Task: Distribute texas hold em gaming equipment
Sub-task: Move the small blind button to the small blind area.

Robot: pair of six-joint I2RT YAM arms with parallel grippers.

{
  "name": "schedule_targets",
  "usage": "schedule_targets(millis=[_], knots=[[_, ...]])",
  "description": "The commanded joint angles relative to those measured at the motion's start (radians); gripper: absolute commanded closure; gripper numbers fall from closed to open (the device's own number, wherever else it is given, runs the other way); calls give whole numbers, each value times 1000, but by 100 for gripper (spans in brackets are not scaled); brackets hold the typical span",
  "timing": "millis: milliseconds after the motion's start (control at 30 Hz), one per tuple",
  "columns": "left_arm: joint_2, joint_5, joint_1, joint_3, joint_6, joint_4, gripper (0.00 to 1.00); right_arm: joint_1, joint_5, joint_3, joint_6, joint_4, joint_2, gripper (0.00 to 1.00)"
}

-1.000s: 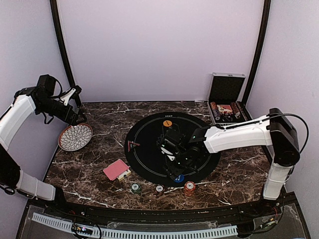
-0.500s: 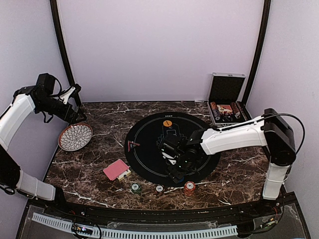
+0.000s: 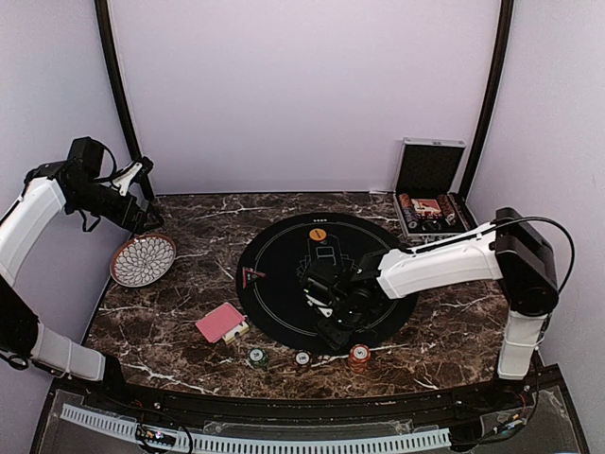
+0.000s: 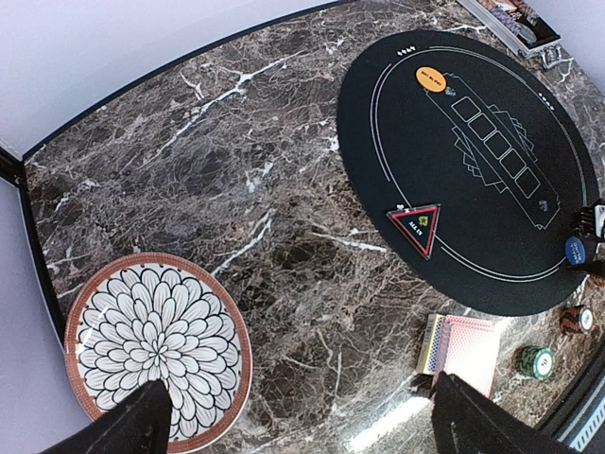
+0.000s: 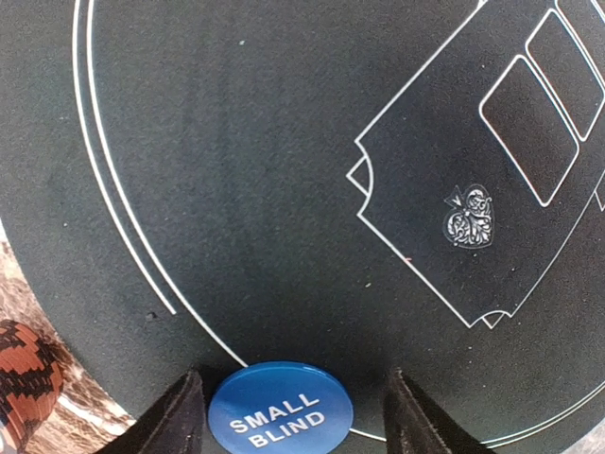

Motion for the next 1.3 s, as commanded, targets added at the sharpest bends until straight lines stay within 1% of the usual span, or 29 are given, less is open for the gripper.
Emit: schedule_targets(millis=[0,100,200,667,933,967,1000,1133,1200,1267], knots=[[-20,15,3,24,-2,-30,1,-1,71,-45,16,-6,-23,39],[-22,12,2,23,-1,-32,1,-11,73,-66,28,1,-42,43],[-24,9,2,23,-1,-34,1,-20,77,-90,34,5,-60,44],[-23,5,2,26,4,-40,1,-69,81,-172,39,1,-127,46],[-22,6,2,20,4,-35,1,-81,73,-140,34,-22,-137,47],[-22,5,2,20,4,-35,1,-81,74,-135,33,-27,-138,46],[-24,6,2,20,4,-36,1,-83,74,-132,35,-32,-141,42],[-25,7,2,21,6,-35,1,-85,74,-110,46,-55,-169,21],[-23,7,2,22,9,-35,1,-88,71,-82,51,-77,-183,17],[-20,8,2,24,10,-34,1,-91,71,-46,61,-111,-194,15]])
